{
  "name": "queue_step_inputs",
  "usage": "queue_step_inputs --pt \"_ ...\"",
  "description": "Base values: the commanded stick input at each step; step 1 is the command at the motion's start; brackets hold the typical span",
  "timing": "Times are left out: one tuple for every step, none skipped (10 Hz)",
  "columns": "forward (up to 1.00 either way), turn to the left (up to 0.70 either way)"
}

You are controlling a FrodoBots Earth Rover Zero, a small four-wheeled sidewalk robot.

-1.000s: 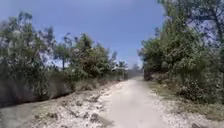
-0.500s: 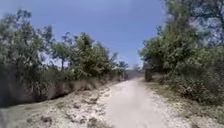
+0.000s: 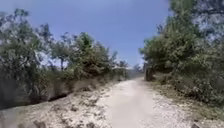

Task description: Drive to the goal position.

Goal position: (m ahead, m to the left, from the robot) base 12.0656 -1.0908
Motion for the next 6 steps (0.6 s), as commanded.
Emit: queue_step_inputs --pt "0.30 0.00" --pt "0.30 0.00" --pt "0.30 0.00" --pt "0.30 0.00" --pt "0.30 0.00" --pt "0.30 0.00"
